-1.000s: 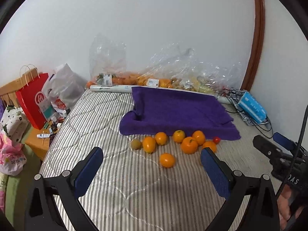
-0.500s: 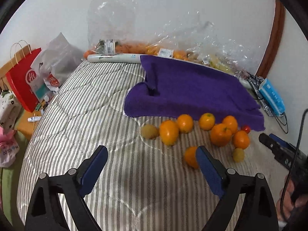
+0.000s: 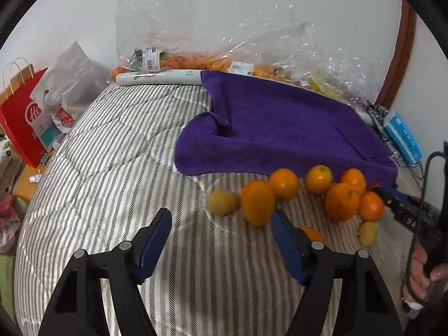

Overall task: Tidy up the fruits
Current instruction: 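Close the left gripper on the small yellow fruit while the right gripper grasps the red tomato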

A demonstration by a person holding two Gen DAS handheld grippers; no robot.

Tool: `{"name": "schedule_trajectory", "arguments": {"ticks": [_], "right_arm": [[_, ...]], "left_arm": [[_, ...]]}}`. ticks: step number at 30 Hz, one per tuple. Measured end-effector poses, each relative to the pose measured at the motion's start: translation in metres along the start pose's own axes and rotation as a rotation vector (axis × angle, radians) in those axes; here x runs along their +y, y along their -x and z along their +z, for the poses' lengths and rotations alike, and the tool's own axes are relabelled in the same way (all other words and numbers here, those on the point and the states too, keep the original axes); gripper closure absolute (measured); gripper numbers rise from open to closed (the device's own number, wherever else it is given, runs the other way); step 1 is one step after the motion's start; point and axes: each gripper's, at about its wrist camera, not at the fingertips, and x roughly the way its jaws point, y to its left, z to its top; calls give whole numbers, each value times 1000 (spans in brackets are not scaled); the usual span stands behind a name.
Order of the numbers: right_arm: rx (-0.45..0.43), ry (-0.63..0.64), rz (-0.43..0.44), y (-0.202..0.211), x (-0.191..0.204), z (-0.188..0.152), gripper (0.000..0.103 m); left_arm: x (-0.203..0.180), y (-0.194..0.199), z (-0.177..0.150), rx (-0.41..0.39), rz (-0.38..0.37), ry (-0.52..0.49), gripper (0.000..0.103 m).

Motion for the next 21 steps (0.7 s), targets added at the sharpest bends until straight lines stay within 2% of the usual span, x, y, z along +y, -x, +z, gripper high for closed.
{"name": "schedule_trajectory", "arguments": {"ticks": [2,6,12,16,18,21], "right_arm": [[0,1,-1,-2,-2,2,64],[0,-8,19,-5,-6,2,64],[15,-11,26,-9,-5,4,64],[11,-4,16,-10,-3,4,64],[12,-5,16,-10,-4,4,64],[14,-7,20,-11,-5,4,64]], "left_arm": [[4,-5,2,0,-3,14,42],[9,-14,6,23,-37,22,44],[13,-19,8,28,-33,-14,51],[12,-30,7,47,-65,-18,64],[8,-31,7,37,-68,-37,73],[4,-33,7,28,-66,-50,75]]}}
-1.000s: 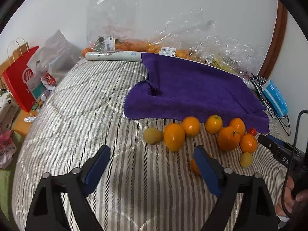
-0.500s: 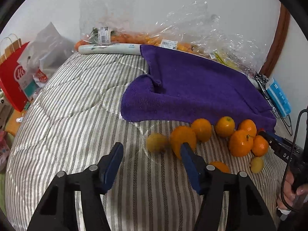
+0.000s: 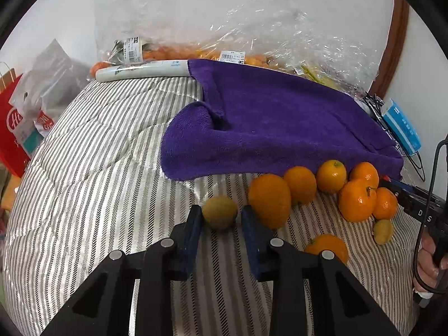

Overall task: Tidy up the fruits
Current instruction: 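Close the left gripper on the small yellow fruit while the right gripper grasps the red tomato, then carry the yellow fruit and red tomato onto the purple towel and release both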

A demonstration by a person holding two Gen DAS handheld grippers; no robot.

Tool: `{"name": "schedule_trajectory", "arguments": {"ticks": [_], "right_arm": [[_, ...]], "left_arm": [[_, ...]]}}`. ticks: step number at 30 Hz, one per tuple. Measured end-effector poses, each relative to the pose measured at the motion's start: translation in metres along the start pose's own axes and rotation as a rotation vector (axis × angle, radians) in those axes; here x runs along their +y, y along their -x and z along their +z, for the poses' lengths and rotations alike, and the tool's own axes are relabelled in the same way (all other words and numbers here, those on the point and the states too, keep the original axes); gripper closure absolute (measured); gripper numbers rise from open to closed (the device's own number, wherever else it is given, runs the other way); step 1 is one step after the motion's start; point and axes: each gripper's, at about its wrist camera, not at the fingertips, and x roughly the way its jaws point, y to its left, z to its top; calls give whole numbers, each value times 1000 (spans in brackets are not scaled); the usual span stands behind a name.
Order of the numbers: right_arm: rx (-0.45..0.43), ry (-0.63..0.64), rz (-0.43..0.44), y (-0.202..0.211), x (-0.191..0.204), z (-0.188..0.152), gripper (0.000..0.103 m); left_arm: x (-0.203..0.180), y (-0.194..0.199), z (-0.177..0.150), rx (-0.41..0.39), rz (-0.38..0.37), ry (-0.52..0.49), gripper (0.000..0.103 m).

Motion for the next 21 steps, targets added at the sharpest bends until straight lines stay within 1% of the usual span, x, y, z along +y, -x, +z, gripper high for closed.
{"name": "schedule_trajectory", "arguments": {"ticks": [2,5,9,11,13,17,21], "right_arm": [[-3,4,-3,0,1,0,65],[0,6,-9,-1,2,0,66],[0,10,-8,-1,3,0,73],[1,9,-10,-1,2,0,75],[-1,5,-4,-1,2,0,78],[-10,1,9,1,1,0,78],[-33,-2,24,6,0,-1,78]], "left_arm": [[-1,-1,0,-1,-5,-3,76],[2,-2,1,-3,-19,19,76],[6,-2,1,-7,-39,49,76],[10,-1,1,-13,-70,72,76],[15,-1,0,-16,-107,99,78],[16,1,-1,-25,-126,105,78],[14,8,-2,-59,-152,99,78]]}}
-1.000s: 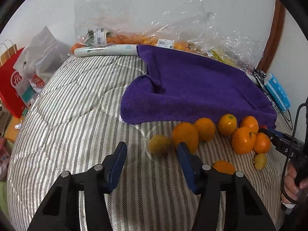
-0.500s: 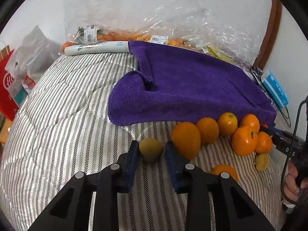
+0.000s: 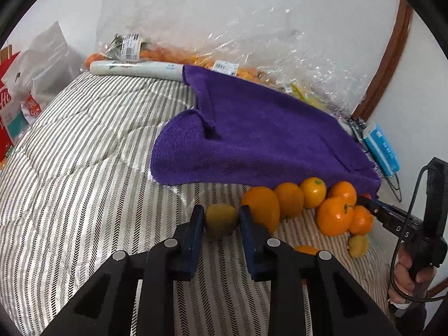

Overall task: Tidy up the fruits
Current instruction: 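Carry the yellow fruit and red tomato onto the purple towel and release both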

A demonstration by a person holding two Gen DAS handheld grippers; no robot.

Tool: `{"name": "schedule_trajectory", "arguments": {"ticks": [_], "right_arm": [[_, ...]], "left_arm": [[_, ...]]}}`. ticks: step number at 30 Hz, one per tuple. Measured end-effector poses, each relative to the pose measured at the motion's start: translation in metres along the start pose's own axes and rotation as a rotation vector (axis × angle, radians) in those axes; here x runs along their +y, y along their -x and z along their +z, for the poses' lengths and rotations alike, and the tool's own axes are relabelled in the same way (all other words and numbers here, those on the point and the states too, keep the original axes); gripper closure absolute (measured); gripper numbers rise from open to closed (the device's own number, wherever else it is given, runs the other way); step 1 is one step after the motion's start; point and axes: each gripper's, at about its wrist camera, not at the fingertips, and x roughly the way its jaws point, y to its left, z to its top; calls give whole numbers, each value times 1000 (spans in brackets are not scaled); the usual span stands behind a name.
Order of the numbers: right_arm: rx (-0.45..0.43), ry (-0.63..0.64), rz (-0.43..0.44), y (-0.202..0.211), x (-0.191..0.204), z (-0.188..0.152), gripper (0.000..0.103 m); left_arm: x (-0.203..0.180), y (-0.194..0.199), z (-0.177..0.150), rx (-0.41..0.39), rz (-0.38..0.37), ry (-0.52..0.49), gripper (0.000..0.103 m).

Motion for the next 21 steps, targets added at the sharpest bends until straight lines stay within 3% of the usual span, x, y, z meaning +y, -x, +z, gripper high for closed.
{"name": "schedule_trajectory", "arguments": {"ticks": [9,13,21], "right_arm": [[-67,18,17,18,4,-4,78],[-80,16,39,30,7,-1,78],[-166,25,76,67,11,30,78]], "left_arm": [[-6,16,1,-76,-14,-19,78],[-9,25,5,-74,-8,-9,78],[-38,50,45,-141,-10,-71,78]]}}
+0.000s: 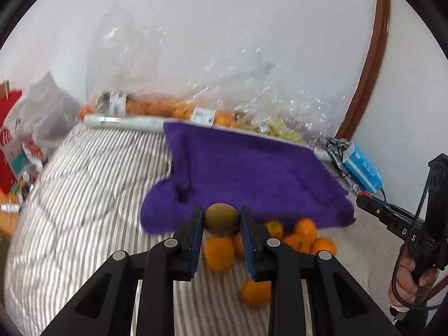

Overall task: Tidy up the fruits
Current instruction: 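Carry the yellow fruit and red tomato onto the purple towel and release both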

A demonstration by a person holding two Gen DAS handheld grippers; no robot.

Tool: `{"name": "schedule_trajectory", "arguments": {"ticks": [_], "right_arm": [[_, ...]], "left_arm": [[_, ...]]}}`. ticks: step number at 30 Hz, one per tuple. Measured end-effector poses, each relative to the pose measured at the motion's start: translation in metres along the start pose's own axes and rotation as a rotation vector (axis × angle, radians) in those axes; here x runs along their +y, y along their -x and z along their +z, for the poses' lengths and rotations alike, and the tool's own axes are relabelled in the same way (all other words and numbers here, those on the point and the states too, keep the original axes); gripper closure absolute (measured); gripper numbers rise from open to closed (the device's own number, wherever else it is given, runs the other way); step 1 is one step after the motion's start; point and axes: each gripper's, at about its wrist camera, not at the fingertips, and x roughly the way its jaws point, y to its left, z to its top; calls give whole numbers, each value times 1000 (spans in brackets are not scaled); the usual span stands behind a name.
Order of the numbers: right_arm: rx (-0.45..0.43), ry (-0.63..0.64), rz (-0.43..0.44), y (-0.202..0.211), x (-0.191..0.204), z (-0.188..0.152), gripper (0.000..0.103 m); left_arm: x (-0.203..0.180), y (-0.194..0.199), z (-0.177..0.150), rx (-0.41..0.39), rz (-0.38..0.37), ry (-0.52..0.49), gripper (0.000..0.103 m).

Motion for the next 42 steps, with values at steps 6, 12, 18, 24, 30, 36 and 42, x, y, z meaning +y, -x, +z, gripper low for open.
{"name": "schedule_trajectory", "arguments": {"ticks": [6,12,18,24,30,36,42], "right_arm": [[-72,35,-8,8,5,39,78],[-104,63,-12,-6,4,66,78],[-82,56,9,-37,-2,66,78],[3,20,5,-71,-16,53,78],[34,-10,-32,-88,-31,46,78],[71,-29,-34,-104,-37,39,78],[84,-30,-26,-110,-36,34,78]], "left_arm": [[-9,-13,34,-17,38,-6,78],[-8,-47,57,-12,56,11,78],[0,-83,59,-3,65,31,78],[12,-98,46,-8,90,55,78],[16,-107,43,23,66,67,78],[21,-116,39,44,71,77,78],[18,-120,35,61,73,64,78]]}}
